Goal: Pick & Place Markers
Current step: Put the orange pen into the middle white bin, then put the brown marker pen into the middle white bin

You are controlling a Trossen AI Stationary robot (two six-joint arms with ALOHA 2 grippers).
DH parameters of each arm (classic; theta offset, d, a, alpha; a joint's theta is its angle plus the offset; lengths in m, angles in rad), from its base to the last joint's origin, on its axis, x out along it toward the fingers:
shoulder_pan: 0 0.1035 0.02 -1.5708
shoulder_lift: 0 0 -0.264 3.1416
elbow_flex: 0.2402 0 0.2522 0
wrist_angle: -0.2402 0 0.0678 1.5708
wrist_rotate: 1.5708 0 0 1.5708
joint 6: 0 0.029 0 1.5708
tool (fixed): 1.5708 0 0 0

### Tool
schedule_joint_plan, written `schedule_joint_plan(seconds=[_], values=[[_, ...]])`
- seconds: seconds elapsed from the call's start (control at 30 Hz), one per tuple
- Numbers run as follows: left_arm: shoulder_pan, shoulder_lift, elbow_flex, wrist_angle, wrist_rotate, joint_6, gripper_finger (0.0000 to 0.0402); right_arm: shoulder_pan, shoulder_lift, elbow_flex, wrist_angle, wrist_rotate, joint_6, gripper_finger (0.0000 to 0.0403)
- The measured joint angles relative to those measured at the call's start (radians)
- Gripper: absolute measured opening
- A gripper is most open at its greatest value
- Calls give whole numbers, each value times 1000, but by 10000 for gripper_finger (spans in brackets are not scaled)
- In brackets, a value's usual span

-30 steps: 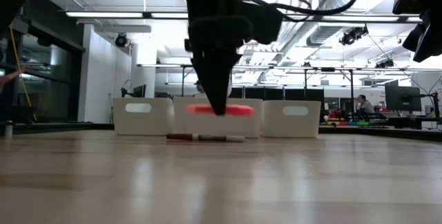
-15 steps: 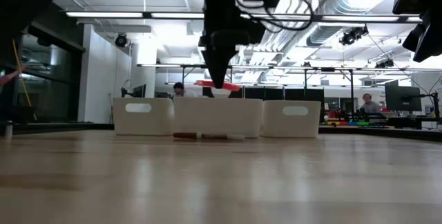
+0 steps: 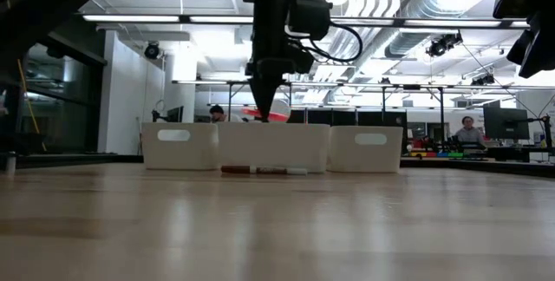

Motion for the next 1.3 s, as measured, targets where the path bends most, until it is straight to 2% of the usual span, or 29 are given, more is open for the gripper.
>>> schedule_joint_plan(seconds=[0.17,0.4,0.53,0.7,1.0,1.3], values=[[11,0,0,23,8,68,51,0,0,0,0,10,0,0],[8,0,0,47,9,96,142,0,0,0,0,22,0,0],[8,0,0,58,33,94,174,0,0,0,0,22,10,0],[-6,0,0,65,48,61,174,0,0,0,0,26,19,0],[-124,0,0,94,111,296,166,0,0,0,0,26,23,0],[-177,42,5,214,105,319,166,0,0,0,0,26,23,0]])
